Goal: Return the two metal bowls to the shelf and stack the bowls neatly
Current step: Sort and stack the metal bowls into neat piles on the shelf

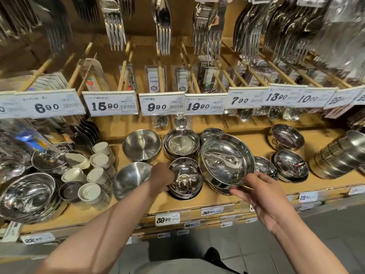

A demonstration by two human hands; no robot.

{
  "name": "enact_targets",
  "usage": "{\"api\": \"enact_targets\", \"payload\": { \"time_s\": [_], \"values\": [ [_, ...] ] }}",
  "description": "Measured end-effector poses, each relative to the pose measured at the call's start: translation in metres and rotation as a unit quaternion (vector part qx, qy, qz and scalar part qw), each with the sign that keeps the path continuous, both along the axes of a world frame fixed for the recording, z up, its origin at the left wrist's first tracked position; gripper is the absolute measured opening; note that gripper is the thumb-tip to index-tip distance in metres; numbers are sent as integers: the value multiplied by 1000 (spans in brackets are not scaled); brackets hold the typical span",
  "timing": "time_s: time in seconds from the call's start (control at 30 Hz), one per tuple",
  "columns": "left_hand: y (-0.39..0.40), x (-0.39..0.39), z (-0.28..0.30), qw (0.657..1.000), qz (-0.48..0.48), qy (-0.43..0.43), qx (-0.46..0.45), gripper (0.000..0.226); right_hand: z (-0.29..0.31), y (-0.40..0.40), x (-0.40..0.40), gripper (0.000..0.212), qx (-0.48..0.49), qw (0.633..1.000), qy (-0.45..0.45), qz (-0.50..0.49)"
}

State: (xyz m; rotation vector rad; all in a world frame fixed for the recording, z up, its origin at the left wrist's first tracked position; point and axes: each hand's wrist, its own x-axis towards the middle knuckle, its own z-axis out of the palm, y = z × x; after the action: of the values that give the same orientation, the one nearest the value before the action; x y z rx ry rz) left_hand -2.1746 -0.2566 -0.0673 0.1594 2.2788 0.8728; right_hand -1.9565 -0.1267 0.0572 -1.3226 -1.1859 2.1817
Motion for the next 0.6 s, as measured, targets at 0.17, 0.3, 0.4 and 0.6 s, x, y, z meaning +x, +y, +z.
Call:
{"api": "enact_targets", "payload": {
  "time_s": [0.17,0.3,0.4,0.6],
  "values": [
    [-4,3,4,999,36,-21,29,24,-2,1,-2,10,-2,1000,0,5],
    [-14,1,15,996,41,-48,60,28,1,4,-3,10,5,1000,-1,8],
    [-26,-8,31,993,32,-74,83,19,5,5,-4,12,1,1000,5,3],
    [-62,-27,73,971,160,-115,138,16,11,2,-12,12,2,1000,7,10]
  ]
}}
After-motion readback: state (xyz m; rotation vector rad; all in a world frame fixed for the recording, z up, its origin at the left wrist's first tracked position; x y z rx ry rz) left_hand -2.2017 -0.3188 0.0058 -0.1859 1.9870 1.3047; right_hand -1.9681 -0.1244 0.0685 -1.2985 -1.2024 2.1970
